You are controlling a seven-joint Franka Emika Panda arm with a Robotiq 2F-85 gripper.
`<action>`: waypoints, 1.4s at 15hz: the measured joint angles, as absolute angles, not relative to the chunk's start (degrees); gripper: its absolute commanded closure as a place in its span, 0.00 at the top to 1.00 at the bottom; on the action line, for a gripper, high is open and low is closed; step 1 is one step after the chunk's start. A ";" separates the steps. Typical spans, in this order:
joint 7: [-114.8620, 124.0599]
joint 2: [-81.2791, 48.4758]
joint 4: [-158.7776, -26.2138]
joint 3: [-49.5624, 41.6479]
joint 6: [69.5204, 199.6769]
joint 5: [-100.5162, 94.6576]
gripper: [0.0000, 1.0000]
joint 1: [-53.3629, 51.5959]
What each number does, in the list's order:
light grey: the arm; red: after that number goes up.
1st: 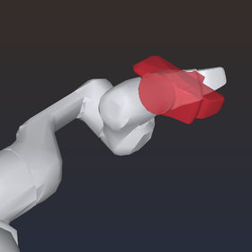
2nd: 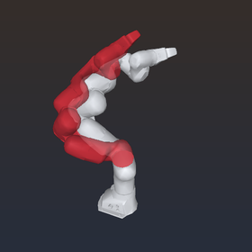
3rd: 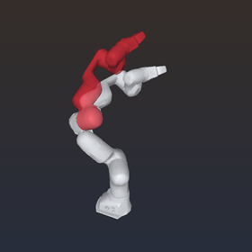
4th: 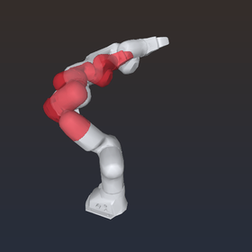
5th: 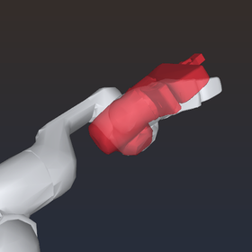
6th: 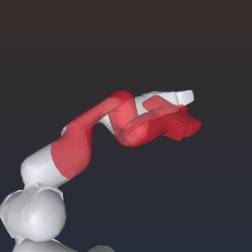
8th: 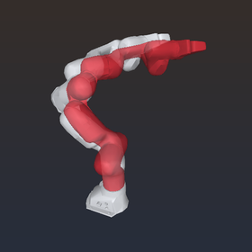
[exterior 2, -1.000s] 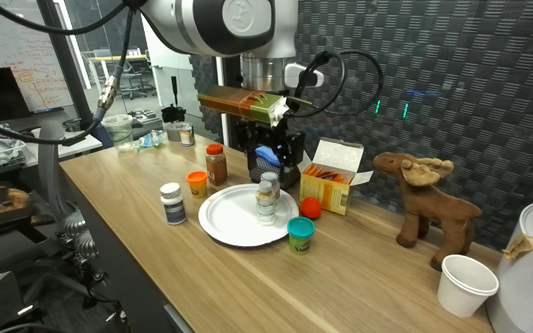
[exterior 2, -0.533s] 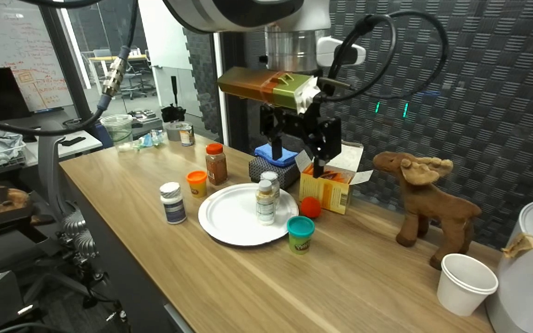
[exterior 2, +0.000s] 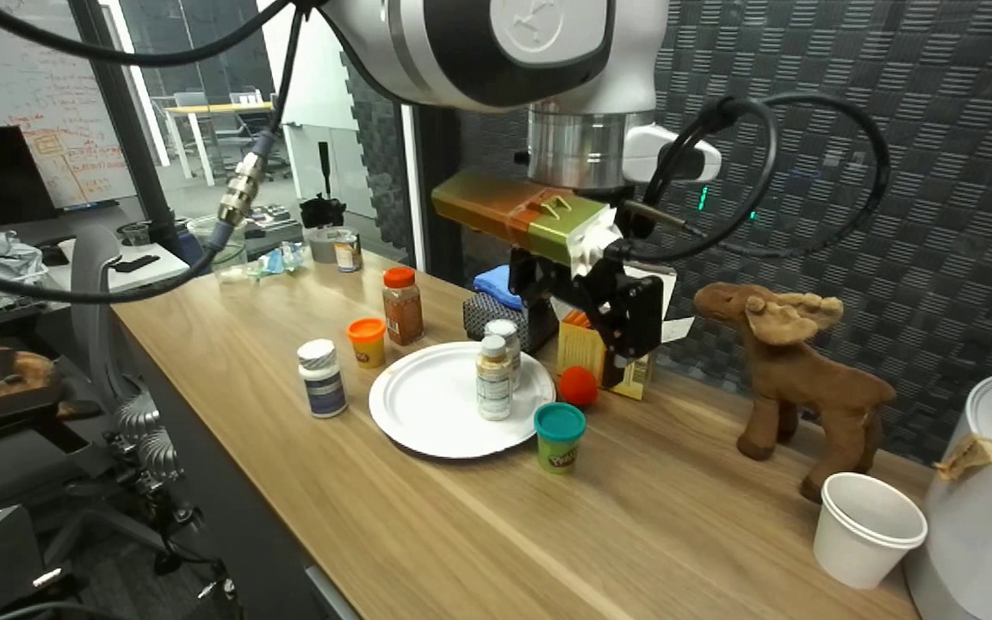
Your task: Pick the bottles and a red object and put them on the plate
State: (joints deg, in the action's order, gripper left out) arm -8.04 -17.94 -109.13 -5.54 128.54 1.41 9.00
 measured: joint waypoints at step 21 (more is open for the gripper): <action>-7.20 -25.92 -104.40 -4.86 124.13 2.90 1.00 10.35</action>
State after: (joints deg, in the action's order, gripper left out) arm -7.20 -25.92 -104.40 -4.86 124.13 2.90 10.35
